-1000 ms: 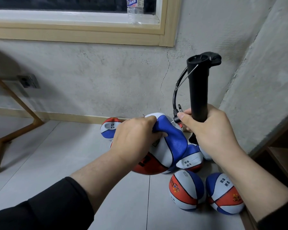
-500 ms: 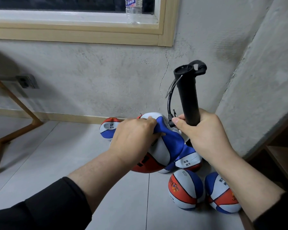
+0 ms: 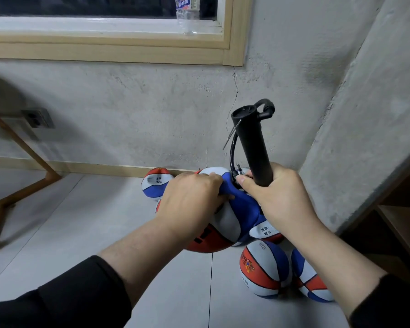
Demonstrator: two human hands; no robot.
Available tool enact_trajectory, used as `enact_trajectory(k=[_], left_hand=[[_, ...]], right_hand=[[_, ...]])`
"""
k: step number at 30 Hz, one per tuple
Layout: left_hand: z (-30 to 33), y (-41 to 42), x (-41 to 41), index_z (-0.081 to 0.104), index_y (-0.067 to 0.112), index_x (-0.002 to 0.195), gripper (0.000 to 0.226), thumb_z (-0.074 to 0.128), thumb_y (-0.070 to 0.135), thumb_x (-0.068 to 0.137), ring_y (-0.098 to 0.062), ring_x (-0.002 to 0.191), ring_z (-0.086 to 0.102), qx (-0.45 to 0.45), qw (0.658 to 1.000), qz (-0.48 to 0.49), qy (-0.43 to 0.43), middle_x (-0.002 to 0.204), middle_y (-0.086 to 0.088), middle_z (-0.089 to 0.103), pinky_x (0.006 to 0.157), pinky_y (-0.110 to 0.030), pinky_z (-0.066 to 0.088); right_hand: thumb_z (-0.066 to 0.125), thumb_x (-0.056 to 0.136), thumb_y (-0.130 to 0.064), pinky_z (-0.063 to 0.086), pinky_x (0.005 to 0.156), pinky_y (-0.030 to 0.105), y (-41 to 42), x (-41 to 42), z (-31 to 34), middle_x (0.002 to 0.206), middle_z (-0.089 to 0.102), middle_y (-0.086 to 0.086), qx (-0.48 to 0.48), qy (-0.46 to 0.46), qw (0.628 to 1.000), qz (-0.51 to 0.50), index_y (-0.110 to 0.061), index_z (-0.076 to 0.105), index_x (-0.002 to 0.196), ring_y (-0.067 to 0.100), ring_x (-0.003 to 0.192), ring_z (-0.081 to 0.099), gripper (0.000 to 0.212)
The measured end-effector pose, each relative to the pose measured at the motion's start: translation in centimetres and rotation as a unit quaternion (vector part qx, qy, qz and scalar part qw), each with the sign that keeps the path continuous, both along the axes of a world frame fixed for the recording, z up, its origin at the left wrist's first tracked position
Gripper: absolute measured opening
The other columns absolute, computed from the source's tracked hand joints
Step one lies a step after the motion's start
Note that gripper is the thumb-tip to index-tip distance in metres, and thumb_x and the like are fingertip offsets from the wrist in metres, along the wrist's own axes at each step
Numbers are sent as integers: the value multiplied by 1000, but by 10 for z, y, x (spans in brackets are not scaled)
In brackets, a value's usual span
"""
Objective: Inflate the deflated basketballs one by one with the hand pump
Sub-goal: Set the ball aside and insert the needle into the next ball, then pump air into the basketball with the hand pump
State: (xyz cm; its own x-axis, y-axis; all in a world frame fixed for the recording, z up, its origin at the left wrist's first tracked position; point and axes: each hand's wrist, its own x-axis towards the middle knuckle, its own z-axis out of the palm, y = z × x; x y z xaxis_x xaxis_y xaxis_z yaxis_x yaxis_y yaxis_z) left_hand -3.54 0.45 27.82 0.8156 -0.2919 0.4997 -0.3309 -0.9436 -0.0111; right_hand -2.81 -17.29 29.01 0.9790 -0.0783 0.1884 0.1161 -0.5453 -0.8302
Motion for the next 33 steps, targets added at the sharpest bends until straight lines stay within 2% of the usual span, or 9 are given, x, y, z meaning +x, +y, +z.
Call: enact_trajectory(k=[2,6,8,13,16,18,20,23,33], left_hand=[[4,1,3,46,21,78,40,61,53,97,-23,71,55,5,996,32,87,73,1,58,60,-35,38],[-7,10,16,50,24,88,29,58,49,100,-24,84,56,-1,979,61,194,78,4,49,66,-34,35],[-24,16,22,51,22,92,23,55,42,103,-29,87,59,17,967,80,243,84,-1,52,66,-34,36],[-71,40,33,57,21,110,10,49,26,106,-32,91,62,88,945,93,299,99,-5,63,69,-36,44],[-92,56,28,57,15,123,22,43,18,106,-28,95,53,116,922,92,358,108,-8,59,73,-34,36],[-115,71,24,57,12,119,21,42,20,106,-33,103,60,113,900,106,407,118,-9,65,78,-37,44],[-147,91,21,51,17,108,7,45,18,103,-34,105,65,120,886,132,427,115,-7,68,77,-36,47],[-191,113,14,51,20,118,16,45,16,103,-30,109,66,125,882,150,430,118,-4,68,76,-34,38],[-281,104,31,58,23,131,34,42,15,102,-29,127,54,113,869,147,459,134,-3,60,99,-40,40]], right_hand=[[79,84,-45,57,64,38,-1,4,-5,73,71,-1,7,22,1000,6,-23,70,87,25,75,69,24],[77,67,-62,60,86,52,1,14,-23,83,77,4,85,68,992,56,-22,73,93,30,86,74,48],[80,78,-48,59,89,53,3,17,-33,87,77,9,96,95,987,85,-19,72,98,30,86,73,37],[76,91,-33,55,67,44,16,21,-61,66,61,5,89,162,976,117,-14,61,98,19,54,60,25],[75,90,-32,53,64,41,23,20,-81,65,56,3,98,197,969,110,-15,57,101,16,53,56,27],[69,92,-21,51,65,41,27,19,-97,62,59,3,104,217,964,111,-10,54,99,18,55,55,20],[64,96,-14,51,65,41,31,17,-113,69,63,7,110,238,958,118,-6,54,98,21,59,57,13],[61,102,-18,53,55,36,40,14,-142,83,63,13,105,274,947,130,-7,56,101,27,58,59,12],[54,105,-31,53,59,40,57,3,-214,80,66,3,93,294,947,92,-18,63,102,21,53,55,16]])
